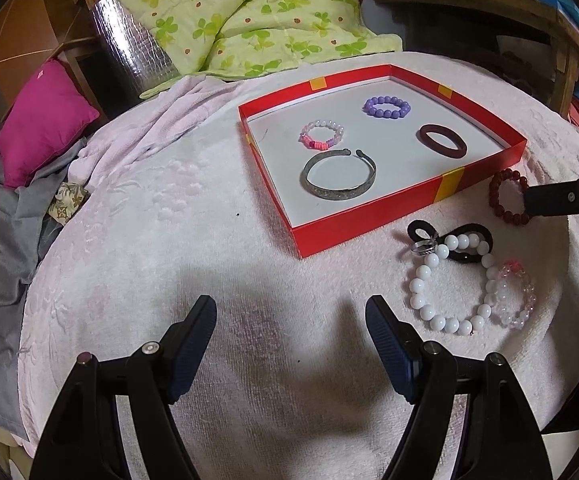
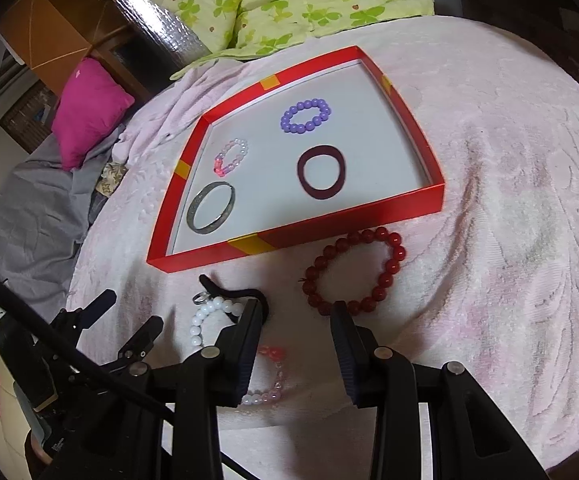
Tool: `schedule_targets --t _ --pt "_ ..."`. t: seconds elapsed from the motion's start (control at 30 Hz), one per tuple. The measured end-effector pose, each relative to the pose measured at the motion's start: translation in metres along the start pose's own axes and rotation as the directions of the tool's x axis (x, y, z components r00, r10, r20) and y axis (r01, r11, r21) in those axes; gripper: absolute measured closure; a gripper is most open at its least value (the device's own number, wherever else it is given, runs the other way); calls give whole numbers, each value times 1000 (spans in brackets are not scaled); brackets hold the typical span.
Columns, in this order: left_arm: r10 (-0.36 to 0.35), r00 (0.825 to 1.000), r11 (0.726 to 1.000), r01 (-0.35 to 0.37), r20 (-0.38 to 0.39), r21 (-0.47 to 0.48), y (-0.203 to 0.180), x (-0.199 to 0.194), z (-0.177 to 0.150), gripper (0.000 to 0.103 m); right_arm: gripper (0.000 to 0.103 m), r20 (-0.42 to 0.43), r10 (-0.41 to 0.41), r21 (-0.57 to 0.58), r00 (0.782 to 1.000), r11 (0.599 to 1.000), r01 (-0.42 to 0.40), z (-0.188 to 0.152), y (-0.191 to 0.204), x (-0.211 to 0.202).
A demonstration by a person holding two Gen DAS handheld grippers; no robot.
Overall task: Organize jewelry
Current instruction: 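Withdraw both open tools from the tray, then lower the left tool toward the white pearl bracelet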
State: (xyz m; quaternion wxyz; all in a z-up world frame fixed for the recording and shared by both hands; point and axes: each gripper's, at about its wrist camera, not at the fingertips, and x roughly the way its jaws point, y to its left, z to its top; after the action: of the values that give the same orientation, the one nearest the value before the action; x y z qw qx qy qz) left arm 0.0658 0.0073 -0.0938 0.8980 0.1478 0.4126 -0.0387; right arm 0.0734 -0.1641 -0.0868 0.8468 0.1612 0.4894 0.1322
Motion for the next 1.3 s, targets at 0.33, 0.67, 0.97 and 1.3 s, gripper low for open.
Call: schedule_targets --t 0.33,0.67,0.97,1.3 --pt "-75 997 997 74 -27 -9 -4 4 -1 25 60 25 -37 98 999 995 35 5 -33 -10" --pt "-167 986 986 166 -24 -27 -19 9 7 25 60 -9 -12 65 1000 998 13 1 -32 -7" --pt "-262 964 964 259 -43 -60 -30 23 14 26 60 -12 -16 115 1000 993 17 0 -46 -9" --pt "-313 950 950 312 -16 -27 -41 23 14 71 60 -17 -12 128 1000 992 15 -1 -50 -10"
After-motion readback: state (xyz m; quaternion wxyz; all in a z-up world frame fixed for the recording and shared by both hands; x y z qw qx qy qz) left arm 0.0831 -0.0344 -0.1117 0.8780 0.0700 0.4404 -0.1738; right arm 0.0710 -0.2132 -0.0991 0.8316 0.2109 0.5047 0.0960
